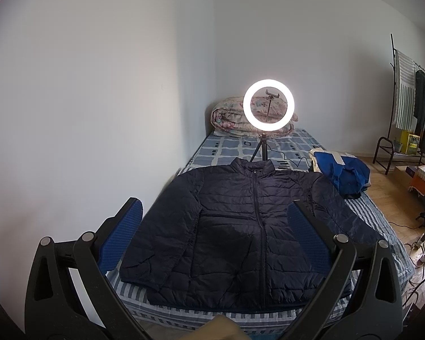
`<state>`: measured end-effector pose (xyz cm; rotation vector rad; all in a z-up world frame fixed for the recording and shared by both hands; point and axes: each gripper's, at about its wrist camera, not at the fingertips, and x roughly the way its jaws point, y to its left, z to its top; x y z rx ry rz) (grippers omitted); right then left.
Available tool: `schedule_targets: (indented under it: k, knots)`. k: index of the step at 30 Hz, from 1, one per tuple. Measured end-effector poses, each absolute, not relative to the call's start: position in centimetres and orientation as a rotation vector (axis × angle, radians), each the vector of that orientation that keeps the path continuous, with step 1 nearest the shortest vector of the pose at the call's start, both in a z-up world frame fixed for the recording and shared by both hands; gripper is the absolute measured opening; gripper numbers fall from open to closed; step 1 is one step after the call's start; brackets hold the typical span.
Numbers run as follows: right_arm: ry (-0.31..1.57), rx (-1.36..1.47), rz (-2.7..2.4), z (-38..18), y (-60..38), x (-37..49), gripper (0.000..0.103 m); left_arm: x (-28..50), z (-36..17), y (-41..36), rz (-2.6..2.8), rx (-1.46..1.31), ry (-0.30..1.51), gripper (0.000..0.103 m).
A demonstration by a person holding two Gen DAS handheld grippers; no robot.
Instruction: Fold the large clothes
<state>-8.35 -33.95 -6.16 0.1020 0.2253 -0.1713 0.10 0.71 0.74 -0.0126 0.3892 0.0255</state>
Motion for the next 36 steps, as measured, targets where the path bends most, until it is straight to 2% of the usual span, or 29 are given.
schedule_targets:
  k: [36]
  knots:
    - [0.257,0.061,-0.304,-6.0,-32.3,-6.6,0.103,1.5,-1.9,1.2,0.039,-0.021,0.421,0.103]
